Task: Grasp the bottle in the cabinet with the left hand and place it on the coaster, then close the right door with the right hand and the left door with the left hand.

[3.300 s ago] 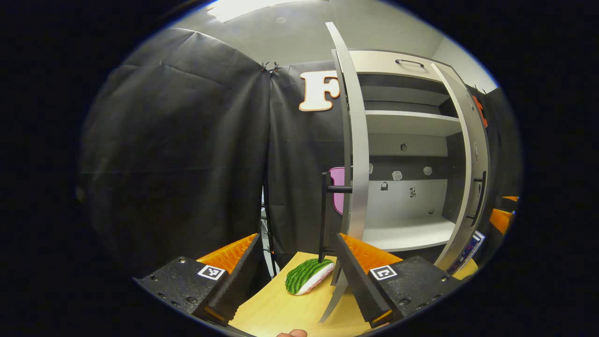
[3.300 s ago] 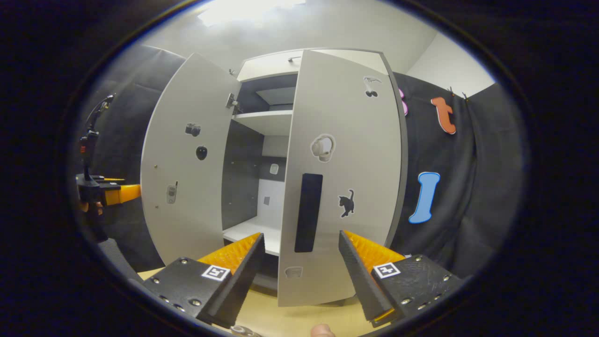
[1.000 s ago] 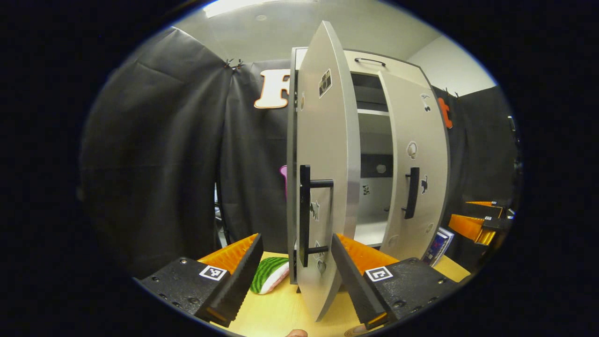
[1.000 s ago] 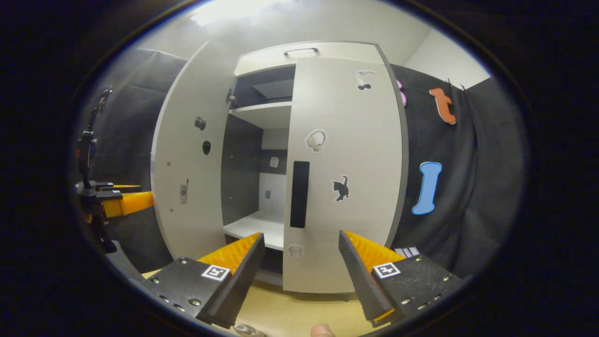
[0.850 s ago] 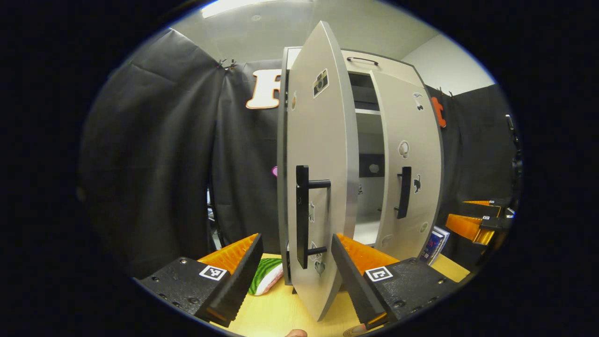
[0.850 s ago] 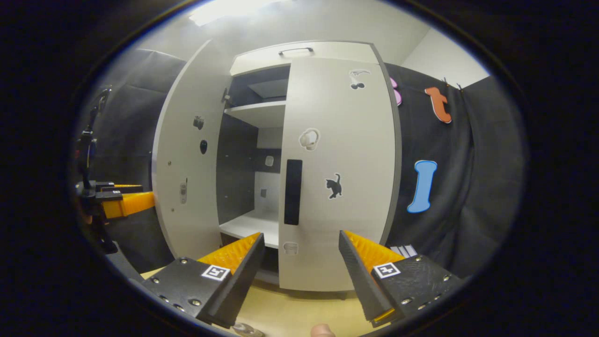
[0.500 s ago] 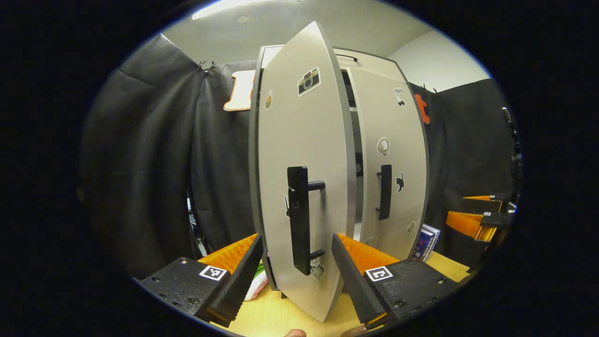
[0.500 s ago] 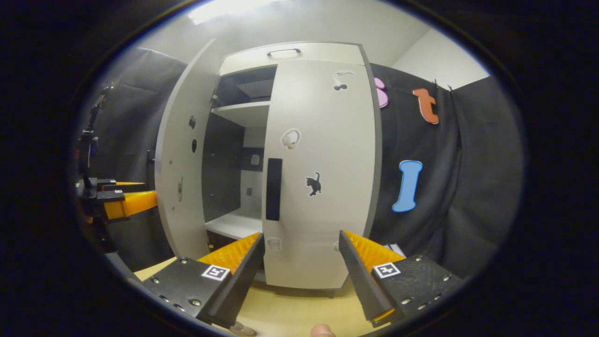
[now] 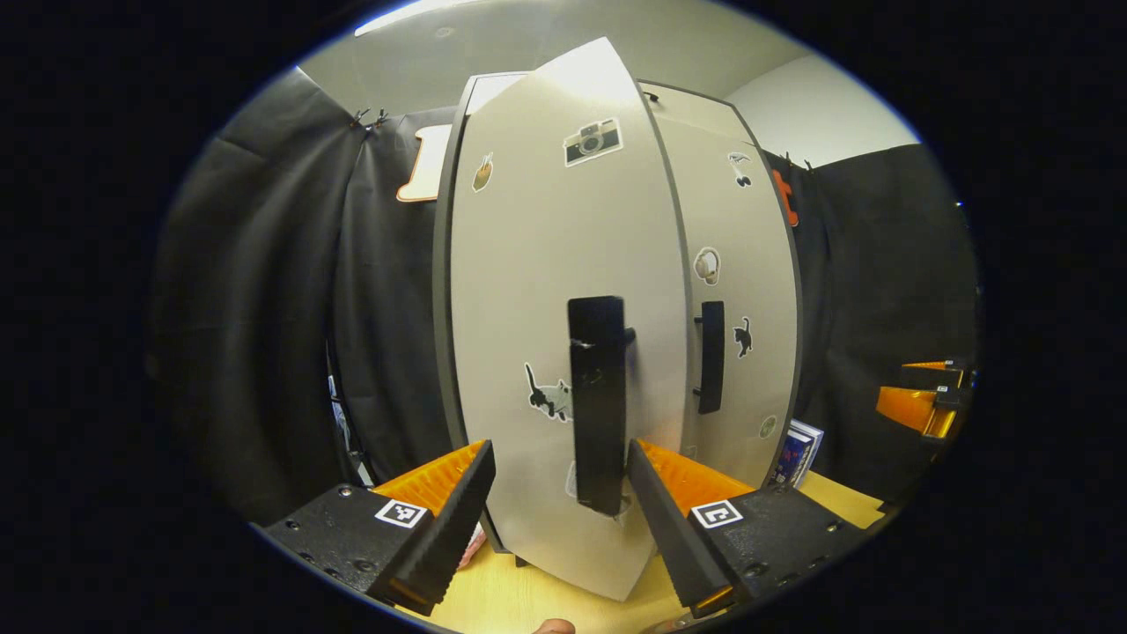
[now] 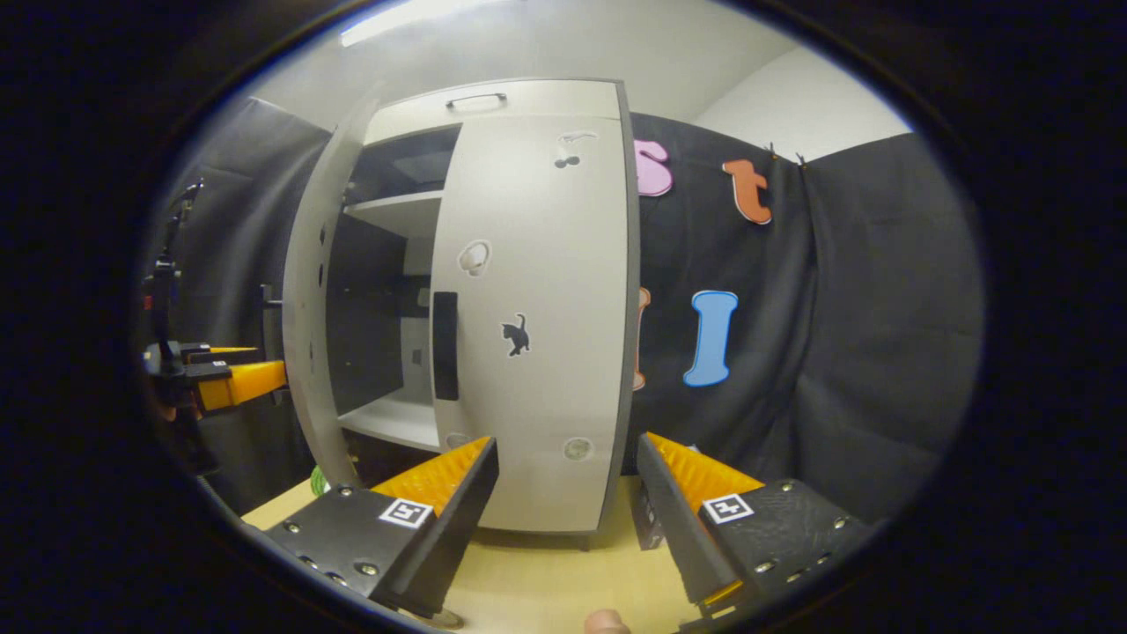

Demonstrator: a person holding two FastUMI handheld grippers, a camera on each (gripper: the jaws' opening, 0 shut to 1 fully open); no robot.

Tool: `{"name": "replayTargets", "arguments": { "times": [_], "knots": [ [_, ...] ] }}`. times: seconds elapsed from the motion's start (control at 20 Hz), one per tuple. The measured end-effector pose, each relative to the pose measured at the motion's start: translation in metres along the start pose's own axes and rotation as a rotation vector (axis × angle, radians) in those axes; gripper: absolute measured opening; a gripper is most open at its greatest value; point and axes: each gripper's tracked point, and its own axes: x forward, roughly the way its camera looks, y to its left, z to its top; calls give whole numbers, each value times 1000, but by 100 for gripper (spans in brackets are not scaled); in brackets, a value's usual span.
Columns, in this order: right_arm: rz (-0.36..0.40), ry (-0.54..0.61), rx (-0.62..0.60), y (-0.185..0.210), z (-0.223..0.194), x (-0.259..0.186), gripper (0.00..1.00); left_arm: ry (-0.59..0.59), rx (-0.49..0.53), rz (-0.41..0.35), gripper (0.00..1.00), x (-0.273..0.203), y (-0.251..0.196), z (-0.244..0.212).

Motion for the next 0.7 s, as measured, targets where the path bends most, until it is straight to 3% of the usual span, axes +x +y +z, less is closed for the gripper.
{"name": "replayTargets", "arguments": {
  "times": [0.15,0.7],
  "knots": [
    [-20,1,-8,-8,-1,-4,96,0,-54,-45,100,16,-16,-3],
    [-145,0,-39,-58,-2,-31,99,9,-103,-121,100,59,-41,-4]
  ]
}}
